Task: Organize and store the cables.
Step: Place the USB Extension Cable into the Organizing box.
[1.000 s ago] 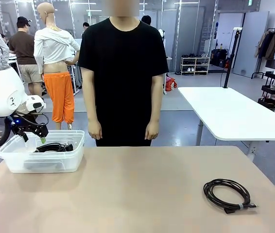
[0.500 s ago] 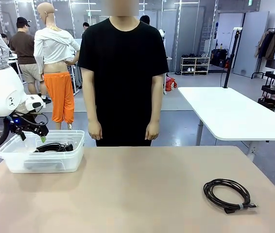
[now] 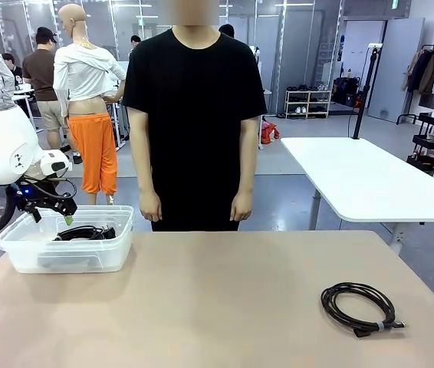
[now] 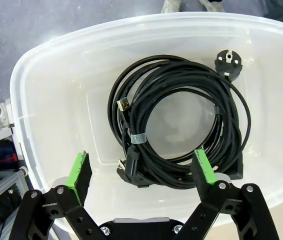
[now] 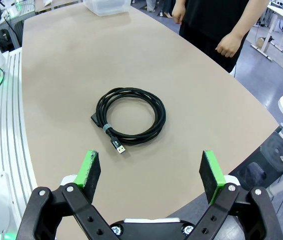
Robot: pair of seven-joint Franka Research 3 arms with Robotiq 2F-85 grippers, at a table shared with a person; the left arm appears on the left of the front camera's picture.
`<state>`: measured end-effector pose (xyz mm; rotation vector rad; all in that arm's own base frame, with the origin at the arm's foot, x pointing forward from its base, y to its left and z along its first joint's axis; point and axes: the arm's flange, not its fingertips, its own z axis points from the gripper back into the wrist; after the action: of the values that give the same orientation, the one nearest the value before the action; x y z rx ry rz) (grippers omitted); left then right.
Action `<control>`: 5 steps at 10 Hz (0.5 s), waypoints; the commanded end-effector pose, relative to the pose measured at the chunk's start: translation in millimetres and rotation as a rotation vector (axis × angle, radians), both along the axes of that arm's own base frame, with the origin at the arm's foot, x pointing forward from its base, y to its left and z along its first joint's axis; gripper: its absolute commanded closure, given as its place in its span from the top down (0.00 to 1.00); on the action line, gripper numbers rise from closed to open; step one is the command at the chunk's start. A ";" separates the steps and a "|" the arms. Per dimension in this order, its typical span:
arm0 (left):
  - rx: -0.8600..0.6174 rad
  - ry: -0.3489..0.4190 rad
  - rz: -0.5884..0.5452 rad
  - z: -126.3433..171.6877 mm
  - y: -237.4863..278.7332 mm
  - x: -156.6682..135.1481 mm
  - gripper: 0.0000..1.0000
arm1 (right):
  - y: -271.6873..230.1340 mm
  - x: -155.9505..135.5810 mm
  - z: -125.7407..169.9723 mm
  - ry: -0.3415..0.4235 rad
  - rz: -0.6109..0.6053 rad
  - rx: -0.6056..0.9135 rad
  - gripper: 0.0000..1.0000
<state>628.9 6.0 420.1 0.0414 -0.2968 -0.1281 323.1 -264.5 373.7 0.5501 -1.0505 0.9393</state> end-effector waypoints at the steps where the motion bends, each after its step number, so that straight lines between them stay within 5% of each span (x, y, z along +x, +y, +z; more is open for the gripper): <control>1: -0.012 0.007 0.005 0.0 1.0 1.3 1.00 | 2.2 1.0 3.9 0.014 -0.025 0.006 1.00; 5: 0.000 0.000 0.000 0.0 0.0 0.0 0.98 | 2.2 1.0 3.9 0.014 -0.025 0.006 1.00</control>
<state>628.9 5.9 420.1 0.0415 -0.2968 -0.1283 323.1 -264.5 373.7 0.5501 -1.0505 0.9393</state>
